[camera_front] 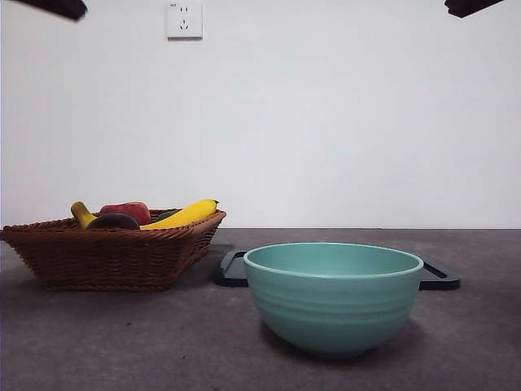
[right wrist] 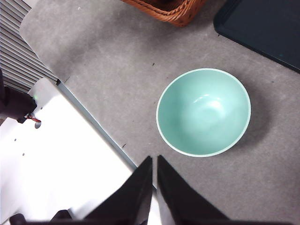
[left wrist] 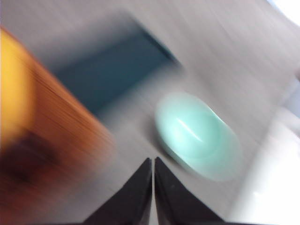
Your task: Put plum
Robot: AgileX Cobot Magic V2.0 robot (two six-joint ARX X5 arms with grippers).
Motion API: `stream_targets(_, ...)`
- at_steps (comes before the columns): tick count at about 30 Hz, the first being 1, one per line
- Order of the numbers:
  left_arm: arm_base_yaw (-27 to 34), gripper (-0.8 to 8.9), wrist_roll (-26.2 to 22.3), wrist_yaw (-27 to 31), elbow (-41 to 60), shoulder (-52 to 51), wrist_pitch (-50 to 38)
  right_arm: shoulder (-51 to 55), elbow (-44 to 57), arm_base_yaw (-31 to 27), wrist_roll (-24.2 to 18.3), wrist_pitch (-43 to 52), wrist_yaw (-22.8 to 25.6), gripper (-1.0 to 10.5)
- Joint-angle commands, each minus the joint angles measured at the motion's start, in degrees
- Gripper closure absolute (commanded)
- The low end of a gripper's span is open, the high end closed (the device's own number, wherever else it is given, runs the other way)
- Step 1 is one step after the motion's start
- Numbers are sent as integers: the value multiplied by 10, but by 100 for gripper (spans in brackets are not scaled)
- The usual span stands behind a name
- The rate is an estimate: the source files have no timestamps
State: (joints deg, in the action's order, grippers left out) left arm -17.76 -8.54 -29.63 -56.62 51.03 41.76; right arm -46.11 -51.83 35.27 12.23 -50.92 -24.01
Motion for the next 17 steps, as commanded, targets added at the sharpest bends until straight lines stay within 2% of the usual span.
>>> stream_targets(1,31,807,-6,54,-4,-37,-98,-2,-10,5,-7,3,0,942)
stream_targets(5,84,807,0,128,30,-104,-226,-2,-10,5,-7,4,0,942)
stream_targets(9,129,807,0,206,89,-173,-308,-2,-10,5,-7,4,0,941)
stream_targets(13,162,807,-2,258,168,-245,-346,-2,-10,5,-7,4,0,942)
stream_targets(17,183,807,-15,272,253,-307,-353,-2,-10,5,-7,4,0,942)
